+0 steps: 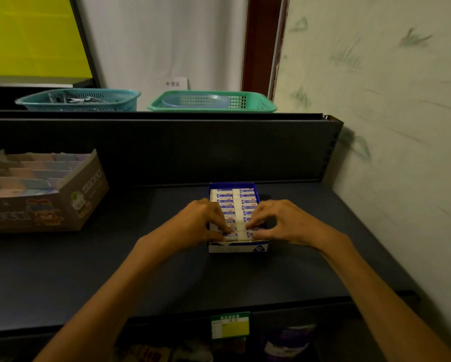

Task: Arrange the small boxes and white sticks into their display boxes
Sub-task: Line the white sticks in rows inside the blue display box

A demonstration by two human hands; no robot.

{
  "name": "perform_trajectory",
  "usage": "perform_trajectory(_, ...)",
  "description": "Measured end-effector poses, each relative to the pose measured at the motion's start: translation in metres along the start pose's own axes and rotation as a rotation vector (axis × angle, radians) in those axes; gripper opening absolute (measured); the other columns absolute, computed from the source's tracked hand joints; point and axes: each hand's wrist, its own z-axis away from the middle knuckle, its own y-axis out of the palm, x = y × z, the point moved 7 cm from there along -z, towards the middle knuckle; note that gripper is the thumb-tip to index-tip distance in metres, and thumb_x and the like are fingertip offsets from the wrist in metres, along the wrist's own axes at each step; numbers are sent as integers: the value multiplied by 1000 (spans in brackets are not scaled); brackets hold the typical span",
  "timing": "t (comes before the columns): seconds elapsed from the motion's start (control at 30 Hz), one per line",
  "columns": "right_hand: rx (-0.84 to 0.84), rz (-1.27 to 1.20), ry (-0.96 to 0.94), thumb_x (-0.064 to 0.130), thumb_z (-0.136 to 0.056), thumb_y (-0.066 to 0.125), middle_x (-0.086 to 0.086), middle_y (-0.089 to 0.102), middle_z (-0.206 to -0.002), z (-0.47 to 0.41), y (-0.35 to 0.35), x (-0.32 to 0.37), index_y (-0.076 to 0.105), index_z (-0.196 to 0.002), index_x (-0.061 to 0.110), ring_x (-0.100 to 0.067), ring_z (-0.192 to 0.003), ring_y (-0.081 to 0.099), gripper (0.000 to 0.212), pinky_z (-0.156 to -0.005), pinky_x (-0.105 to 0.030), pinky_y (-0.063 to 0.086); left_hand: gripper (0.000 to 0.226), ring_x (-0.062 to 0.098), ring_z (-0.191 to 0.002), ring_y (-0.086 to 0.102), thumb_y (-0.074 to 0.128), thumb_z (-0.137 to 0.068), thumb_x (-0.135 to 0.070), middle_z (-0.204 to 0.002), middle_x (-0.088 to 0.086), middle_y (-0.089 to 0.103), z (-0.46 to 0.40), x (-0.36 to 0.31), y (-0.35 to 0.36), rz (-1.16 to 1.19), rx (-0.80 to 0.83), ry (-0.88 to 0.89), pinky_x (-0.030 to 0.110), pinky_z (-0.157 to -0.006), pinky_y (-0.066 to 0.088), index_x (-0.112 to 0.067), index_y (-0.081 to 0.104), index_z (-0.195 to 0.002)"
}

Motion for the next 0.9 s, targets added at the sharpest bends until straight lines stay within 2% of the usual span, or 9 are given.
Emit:
perform_trajectory(0.07, -118, -5, 30, 37, -84, 67, 7, 43, -134, 4, -4, -6, 53, -130, 24, -5, -123, 40, 50, -98, -25, 44, 35, 7, -121, 35, 61, -86, -37, -129, -9, 46, 4, 7, -4, 32, -105, -57, 19, -91, 30, -31, 59, -121)
perform_trajectory(0.13, -176, -61, 108, 56, -75, 66, 6, 39, -142, 10, -2, -15, 40, -140, 28, -10, -129, 38, 76, -105, -38, 42, 55, 11, -127, 36, 63, -81, -47, -139, -6, 41, 11, 16, -6, 114, -214, -169, 25, -98, 35, -30, 49, -131)
perform_trajectory(0.2, -126, -113, 175, 70, -62, 64, 6, 36, -146, 13, 7, -23, 27, -146, 31, -12, -131, 38, 99, -107, -41, 39, 82, 16, -132, 34, 69, -72, -53, -148, -2, 32, 18, 21, 0, 254, -190, -282, 37, -107, 37, -25, 35, -142)
perform_trajectory(0.27, -65, -104, 192, 73, -57, 67, 6, 33, -150, 11, 20, -24, 17, -149, 32, -12, -132, 37, 112, -109, -41, 37, 98, 17, -133, 36, 75, -67, -51, -150, -1, 30, 21, 18, 10, 311, -103, -314, 38, -109, 35, -23, 24, -146)
perform_trajectory(0.37, -62, -73, 173, 64, -64, 73, 5, 31, -152, 3, 27, -21, 8, -151, 32, -14, -133, 37, 113, -111, -41, 35, 97, 13, -128, 42, 77, -69, -43, -144, -1, 40, 21, 17, 15, 338, -87, -296, 29, -104, 36, -22, 23, -146)
perform_trajectory(0.47, -61, -96, 159, 53, -70, 75, 4, 32, -151, -9, 27, -11, 7, -151, 29, -13, -133, 37, 109, -109, -35, 34, 90, 11, -123, 47, 77, -71, -37, -139, -2, 47, 24, 29, 11, 350, -121, -329, 25, -99, 40, -23, 28, -145)
perform_trajectory(0.6, -32, -79, 130, 49, -74, 74, 3, 26, -154, -33, 30, 5, 5, -151, 28, -15, -136, 31, 106, -109, -35, 30, 84, 12, -121, 49, 76, -74, -31, -137, -2, 48, 30, 45, -1, 343, -151, -380, 23, -96, 39, -22, 30, -143)
perform_trajectory(0.8, -19, -93, 110, 50, -76, 71, 2, 18, -157, -62, 39, 18, 4, -151, 30, -18, -139, 27, 103, -111, -38, 28, 81, 13, -129, 41, 74, -77, -31, -144, -1, 41, 47, 67, -14, 303, -229, -437, 26, -103, 33, -24, 28, -144)
perform_trajectory(0.9, -46, -89, 112, 52, -75, 72, 4, 14, -158, -68, 45, 19, 3, -151, 32, -18, -139, 27, 104, -112, -37, 27, 84, 16, -136, 31, 73, -77, -37, -149, 0, 33, 80, 87, -22, 194, -364, -483, 33, -110, 27, -25, 26, -146)
